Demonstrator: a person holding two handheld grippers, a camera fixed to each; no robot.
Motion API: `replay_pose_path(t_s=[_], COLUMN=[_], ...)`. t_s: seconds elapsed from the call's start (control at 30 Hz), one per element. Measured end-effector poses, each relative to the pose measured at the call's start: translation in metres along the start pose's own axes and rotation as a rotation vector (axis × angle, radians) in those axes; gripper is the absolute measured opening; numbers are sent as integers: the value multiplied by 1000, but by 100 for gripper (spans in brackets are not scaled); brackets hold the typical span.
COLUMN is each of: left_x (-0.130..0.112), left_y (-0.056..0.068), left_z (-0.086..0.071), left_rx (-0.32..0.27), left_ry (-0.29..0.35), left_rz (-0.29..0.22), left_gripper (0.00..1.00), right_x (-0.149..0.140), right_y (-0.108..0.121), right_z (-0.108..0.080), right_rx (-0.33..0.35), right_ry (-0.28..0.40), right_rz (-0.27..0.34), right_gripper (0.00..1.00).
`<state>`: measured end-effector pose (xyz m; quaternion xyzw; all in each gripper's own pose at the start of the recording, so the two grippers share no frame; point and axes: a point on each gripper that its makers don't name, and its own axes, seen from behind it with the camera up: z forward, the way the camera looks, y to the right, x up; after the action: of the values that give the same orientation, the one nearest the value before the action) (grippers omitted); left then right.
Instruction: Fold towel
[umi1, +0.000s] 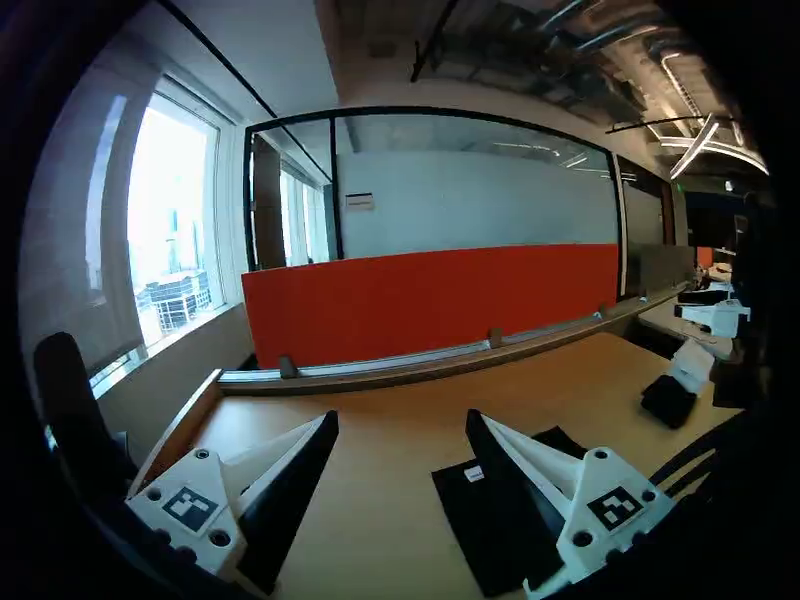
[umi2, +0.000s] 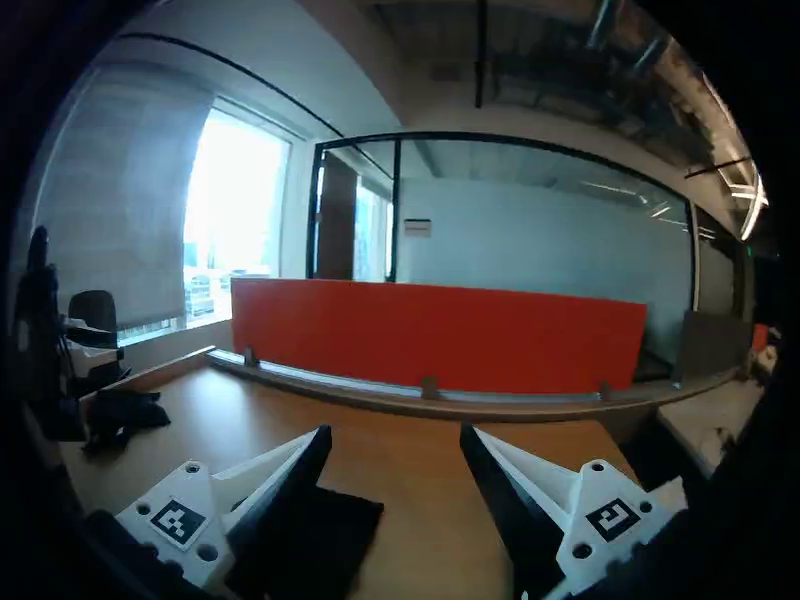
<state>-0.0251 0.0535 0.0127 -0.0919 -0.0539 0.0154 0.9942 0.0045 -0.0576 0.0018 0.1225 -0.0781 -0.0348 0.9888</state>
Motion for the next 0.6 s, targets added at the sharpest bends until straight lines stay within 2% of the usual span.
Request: replay_pose_path(t_s=[0.17, 0.27, 0.6], left_x=[-5, -11, -40], left_y=[14, 16, 30], left_z=[1, 1, 4], left_rx=[-73, -94, -164], left_ry=[-35, -56, -135], left_rz=[-16, -10, 44], left_gripper=[94, 94, 94], right_x=[-7, -13, -42], right_y=[-15, -21, -44], right_z=[3, 3, 4], right_rx=[74, 104, 201], right_ry=[-51, -80, -174], right_rz=[-52, -71, -101], right_gripper=[99, 99, 100])
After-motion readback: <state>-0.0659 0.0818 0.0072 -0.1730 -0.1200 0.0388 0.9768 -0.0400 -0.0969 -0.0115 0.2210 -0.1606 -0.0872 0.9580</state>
